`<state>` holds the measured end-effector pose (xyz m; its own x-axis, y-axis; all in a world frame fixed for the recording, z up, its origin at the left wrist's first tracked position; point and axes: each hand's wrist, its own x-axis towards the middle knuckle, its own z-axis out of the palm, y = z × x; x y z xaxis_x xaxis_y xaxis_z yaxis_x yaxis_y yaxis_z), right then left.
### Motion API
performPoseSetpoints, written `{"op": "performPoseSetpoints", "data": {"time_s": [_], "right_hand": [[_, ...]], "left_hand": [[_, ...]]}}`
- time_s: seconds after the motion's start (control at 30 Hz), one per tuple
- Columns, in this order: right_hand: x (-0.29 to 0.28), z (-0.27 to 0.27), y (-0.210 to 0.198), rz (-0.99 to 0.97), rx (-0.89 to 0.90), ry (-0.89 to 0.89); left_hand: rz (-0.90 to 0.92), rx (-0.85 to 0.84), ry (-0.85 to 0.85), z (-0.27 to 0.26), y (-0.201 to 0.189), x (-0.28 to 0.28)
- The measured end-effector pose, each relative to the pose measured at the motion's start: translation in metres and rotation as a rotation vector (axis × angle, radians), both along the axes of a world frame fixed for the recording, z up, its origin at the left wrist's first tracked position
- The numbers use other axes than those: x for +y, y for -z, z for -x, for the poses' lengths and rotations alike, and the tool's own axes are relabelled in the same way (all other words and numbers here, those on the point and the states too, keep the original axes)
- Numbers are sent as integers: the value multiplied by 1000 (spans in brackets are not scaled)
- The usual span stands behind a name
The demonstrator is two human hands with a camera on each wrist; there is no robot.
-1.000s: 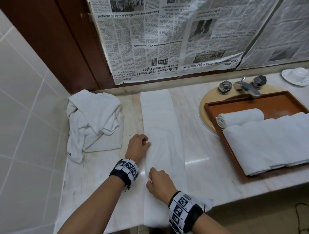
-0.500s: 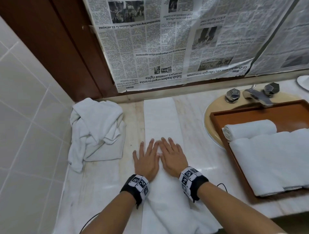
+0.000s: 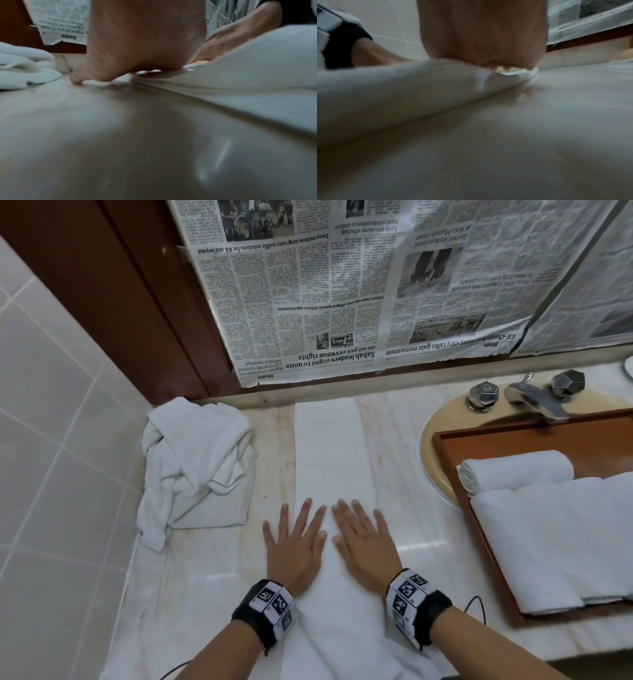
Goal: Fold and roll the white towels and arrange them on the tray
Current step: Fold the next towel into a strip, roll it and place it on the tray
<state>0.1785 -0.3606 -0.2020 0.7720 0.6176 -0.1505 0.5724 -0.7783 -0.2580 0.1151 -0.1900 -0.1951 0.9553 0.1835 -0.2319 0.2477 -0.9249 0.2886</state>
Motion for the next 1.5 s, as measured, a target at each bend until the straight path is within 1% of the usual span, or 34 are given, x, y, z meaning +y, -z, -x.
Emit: {"op": "performPoseSetpoints", "data": {"time_s": [0.07,0.17,0.23,0.3,0.37,0.43,0.5,0.57,0.7,0.77,0.87,0.97,1.0,1.1,1.23,1.3,1.37,1.43,1.5], "right_hand": [[-6,6,4,46,-6,-11],[-34,5,4,95,-2,20],[-53,3,1,126,6,75],[-61,-2,-5,108,-3,149],[-53,0,-10,31,9,176],[-37,7,-13,-21,37,116],[-24,15,-14,16,51,47],[-23,17,-7,82,63,29],[-38,6,-5,117,75,41],[-44,-1,-7,131,76,84],[-39,-6,-14,51,45,146],[-24,-14,-20,-55,34,104],[-17,-20,-20,-62,43,82],[2,-37,-19,-1,97,36],[4,-57,-9,63,103,-28],[-3,-67,-9,96,90,-7],[-10,-75,-11,105,100,50],[-17,-80,-13,118,117,122],[-23,-74,-15,94,108,174]], "left_hand": [[-33,-2,-14,6,4,-3],[-66,-19,-49,21,9,5],[-49,-15,-65,32,10,9],[-35,-10,-74,37,8,9],[-12,-6,-83,35,5,5],[-7,-33,-80,24,0,-1],[-37,-29,-43,10,0,-6],[-62,2,-24,3,2,-8],[-62,43,-75,11,8,-5],[-53,51,-94,20,5,-10],[-25,90,-82,23,-5,-16],[25,0,-90,-2,-15,-15],[27,-26,-76,-15,-15,-13],[-20,4,-22,-47,-8,-12],[-45,45,-57,-65,3,-1],[-17,37,-99,-66,3,7],[-9,42,-163,-61,2,15],[18,58,-221,-51,1,20],[44,36,-225,-33,-1,19]]}}
